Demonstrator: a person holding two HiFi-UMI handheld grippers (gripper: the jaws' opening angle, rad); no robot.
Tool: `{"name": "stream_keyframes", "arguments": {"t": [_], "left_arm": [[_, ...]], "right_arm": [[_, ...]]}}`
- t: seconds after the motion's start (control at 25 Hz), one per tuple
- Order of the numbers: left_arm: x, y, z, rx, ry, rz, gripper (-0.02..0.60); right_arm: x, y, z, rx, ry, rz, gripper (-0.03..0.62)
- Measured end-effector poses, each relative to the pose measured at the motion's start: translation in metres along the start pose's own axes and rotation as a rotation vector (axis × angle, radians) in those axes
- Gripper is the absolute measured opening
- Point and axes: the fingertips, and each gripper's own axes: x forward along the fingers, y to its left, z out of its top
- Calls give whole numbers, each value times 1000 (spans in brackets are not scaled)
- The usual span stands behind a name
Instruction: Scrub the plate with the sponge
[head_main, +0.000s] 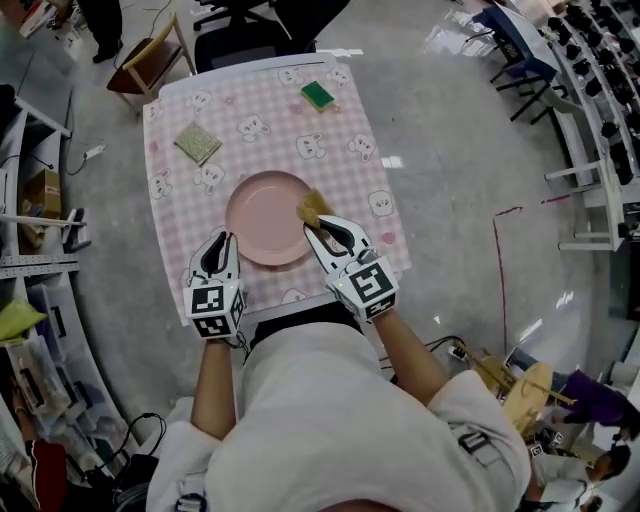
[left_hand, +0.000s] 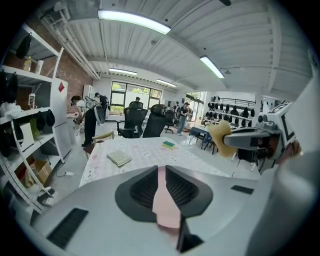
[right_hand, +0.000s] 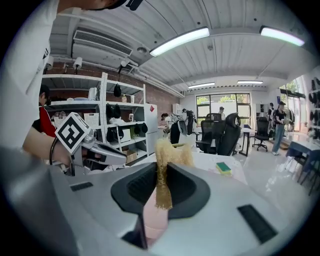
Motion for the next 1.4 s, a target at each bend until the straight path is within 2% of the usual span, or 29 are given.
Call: {"name": "stream_keyframes", "arguments": {"t": [0.12, 0.24, 0.4, 0.72, 0.88, 1.04, 1.2, 1.4], "left_arm": [[29, 5, -14, -63, 31, 12, 60], [42, 13, -37, -107, 102, 28, 61], [64, 20, -64, -176, 186, 10, 75], [88, 49, -98, -196, 293, 71, 86], [99, 56, -114, -219, 351, 67, 106], [107, 68, -114, -243, 327, 84, 83], [110, 79, -116, -235, 338, 119, 97], [114, 80, -124, -255, 362, 92, 107]], "right_arm": [[16, -20, -21, -13, 53, 14, 60], [32, -25, -40, 2, 109, 44, 60], [45, -32, -60, 7, 161, 64, 60], [64, -34, -104, 28, 255, 108, 60], [68, -34, -119, 40, 295, 118, 60], [72, -27, -126, 32, 314, 144, 60], [75, -20, -126, 18, 326, 159, 60], [75, -16, -134, 29, 346, 169, 60]]}}
